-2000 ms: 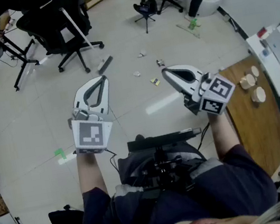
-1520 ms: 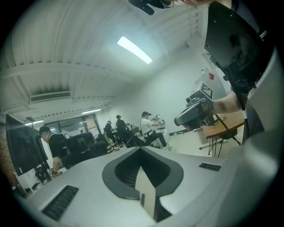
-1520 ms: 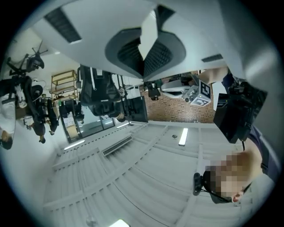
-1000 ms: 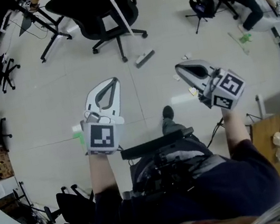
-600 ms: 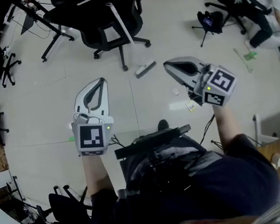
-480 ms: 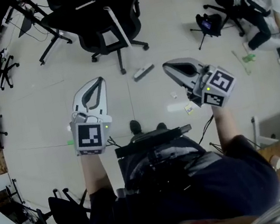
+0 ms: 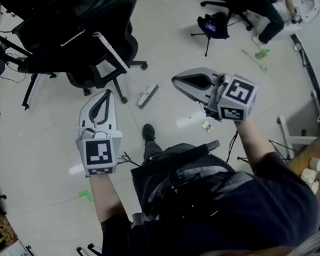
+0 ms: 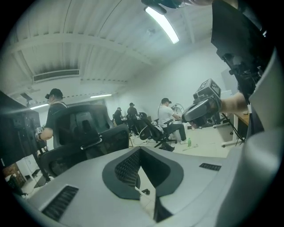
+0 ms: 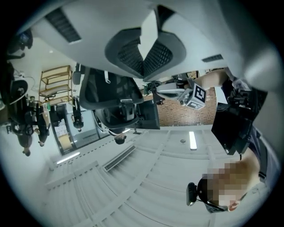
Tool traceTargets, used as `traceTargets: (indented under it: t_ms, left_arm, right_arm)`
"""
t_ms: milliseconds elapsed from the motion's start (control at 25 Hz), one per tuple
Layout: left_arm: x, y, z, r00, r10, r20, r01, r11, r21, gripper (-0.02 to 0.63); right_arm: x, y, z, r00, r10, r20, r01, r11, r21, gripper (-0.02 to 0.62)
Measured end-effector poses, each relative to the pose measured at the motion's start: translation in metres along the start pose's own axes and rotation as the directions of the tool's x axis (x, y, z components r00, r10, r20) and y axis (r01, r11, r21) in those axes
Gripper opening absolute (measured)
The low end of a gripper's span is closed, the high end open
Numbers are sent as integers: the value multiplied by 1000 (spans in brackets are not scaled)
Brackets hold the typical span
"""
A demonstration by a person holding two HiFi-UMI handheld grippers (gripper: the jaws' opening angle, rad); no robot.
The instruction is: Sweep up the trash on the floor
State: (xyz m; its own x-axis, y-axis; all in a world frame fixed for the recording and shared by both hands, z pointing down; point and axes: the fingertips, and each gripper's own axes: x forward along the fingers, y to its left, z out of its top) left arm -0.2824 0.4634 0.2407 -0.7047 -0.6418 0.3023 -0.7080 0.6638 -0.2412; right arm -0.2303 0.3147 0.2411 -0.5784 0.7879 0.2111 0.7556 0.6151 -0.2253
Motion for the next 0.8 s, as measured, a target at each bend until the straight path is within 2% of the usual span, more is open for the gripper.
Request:
traceTargets:
  t_ms: [200,360,560,800]
  left_arm:
    - [53,61,-24,998,-69,12,69,997,-17,0]
    - [93,101,-50,996,-90,4,90,995,32,0]
    - [139,129,-78,994,-107,-30,106,994,-14,0]
    - [192,141,-106,994,-100,-49,96,992,-76,2]
  right_arm:
    - [51,-35,9,997,-68,-26,69,997,29,21]
    - [91,-57,14,994,-108,5,107,993,42,21]
    - [116,-76,9,982,-175,-66,175,985,4,21]
    - [106,-105,4,971,-223,-86,227,973,40,21]
